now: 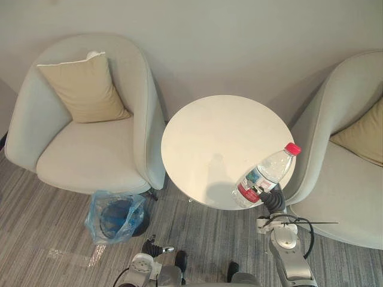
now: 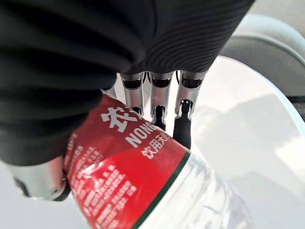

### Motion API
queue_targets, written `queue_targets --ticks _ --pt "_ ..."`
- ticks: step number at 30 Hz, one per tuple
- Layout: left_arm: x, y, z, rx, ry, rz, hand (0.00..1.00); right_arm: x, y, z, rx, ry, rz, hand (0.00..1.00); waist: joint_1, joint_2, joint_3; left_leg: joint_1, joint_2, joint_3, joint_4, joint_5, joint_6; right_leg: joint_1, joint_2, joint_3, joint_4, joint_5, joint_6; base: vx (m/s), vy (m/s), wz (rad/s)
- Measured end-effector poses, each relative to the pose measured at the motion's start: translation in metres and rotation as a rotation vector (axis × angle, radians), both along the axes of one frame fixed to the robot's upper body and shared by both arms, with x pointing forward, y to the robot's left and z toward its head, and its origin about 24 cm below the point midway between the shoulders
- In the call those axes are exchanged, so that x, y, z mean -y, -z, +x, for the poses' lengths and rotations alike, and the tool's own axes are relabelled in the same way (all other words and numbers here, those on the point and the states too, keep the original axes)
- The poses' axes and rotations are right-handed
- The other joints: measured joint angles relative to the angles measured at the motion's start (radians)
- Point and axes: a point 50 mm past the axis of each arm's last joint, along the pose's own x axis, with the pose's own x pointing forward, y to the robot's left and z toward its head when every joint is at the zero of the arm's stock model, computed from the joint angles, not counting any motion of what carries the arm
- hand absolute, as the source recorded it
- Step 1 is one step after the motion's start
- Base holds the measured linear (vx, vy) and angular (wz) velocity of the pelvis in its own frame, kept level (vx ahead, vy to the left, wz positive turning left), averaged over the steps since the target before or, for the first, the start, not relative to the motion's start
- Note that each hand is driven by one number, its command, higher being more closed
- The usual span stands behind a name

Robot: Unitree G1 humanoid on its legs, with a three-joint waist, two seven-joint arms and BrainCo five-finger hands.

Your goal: Gather rubbish on tea table into small bin, then transfer packed bag to large trash can.

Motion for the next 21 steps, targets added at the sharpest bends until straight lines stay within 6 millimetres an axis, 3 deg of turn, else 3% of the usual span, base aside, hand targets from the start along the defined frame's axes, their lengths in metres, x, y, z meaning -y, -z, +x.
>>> queue_targets --ticks 9,16,21 --pt "-0.002 0.005 -0.011 -0.039 -0.008 0.008 0.0 0.0 0.009 -0.013 -0.053 -0.01 -0.09 1.0 -0.02 -0.008 -0.047 0.017 0.001 0.004 0.0 0.0 0.0 0.012 0.0 0.005 -0.006 0.002 0.001 -0.02 0.002 -0.02" --pt "-0.001 0.007 -0.015 -0.059 -0.013 0.007 0.0 -0.007 0.0 -0.017 -0.015 -0.032 -0.094 1.0 -0.026 -0.001 -0.062 0.019 -0.001 -0.006 0.004 0.0 0.0 0.025 0.001 -0.007 -0.013 0.004 0.001 -0.01 -0.002 0.04" --pt "0.012 0.006 -0.013 -0.048 -0.047 -0.034 0.0 -0.012 -0.015 -0.023 0.046 -0.037 -0.09 1.0 -0.025 0.007 -0.064 -0.06 -0.018 -0.07 0.043 0.032 0.006 -0.014 -0.029 -0.12 0.083 -0.048 -0.001 -0.03 -0.019 0.64"
